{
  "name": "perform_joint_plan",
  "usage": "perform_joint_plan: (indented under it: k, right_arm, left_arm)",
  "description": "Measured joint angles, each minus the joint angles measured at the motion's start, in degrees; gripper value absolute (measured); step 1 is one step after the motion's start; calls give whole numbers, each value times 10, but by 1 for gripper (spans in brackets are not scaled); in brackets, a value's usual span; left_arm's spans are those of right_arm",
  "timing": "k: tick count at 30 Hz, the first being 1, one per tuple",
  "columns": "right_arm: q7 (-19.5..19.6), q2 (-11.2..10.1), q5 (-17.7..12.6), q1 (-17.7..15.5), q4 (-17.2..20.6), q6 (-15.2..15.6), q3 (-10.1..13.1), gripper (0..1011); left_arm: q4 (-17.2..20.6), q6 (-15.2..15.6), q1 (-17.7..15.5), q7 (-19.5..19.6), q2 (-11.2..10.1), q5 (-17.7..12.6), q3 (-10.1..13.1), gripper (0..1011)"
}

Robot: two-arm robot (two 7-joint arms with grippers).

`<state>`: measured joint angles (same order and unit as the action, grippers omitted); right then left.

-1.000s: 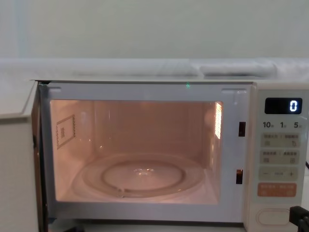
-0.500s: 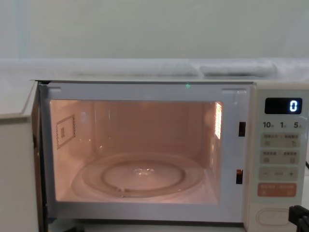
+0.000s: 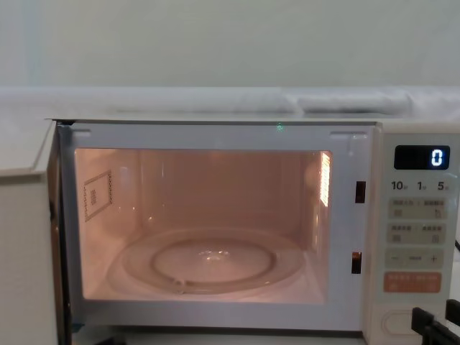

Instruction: Press the button to open the microwave door with one hand; close the microwave door with the other hand.

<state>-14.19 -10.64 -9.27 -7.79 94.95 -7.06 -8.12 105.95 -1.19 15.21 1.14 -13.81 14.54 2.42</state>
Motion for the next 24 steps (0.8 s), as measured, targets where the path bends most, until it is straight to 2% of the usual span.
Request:
perform_joint_plan:
  k: [2,5,8,11,12,13,17,19,24]
  right_arm:
    - [0,0,0,0,0,0,0,512]
    - [0,0,0,0,0,0,0,568]
    - [1,0,0,0,0,0,0,716]
    - [1,0,0,0,0,0,0,770]
    - [1,0,0,0,0,0,0,823]
    - [1,0,0,0,0,0,0,823]
    - [1,0,0,0,0,0,0,961]
    - [1,0,0,0,0,0,0,1002]
    - [1,0,0,0,0,0,0,1002]
  left_arm:
    - [0,0,0,0,0,0,0,1001]
    - [0,0,0,0,0,0,0,1001]
    - [0,0,0,0,0,0,0,1001]
    - [0,0,0,0,0,0,0,1001]
    - [0,0,0,0,0,0,0,1001]
    - [0,0,0,0,0,0,0,1001]
    - [0,0,0,0,0,0,0,1001]
    - [0,0,0,0,0,0,0,1001]
    - [0,0,0,0,0,0,0,1001]
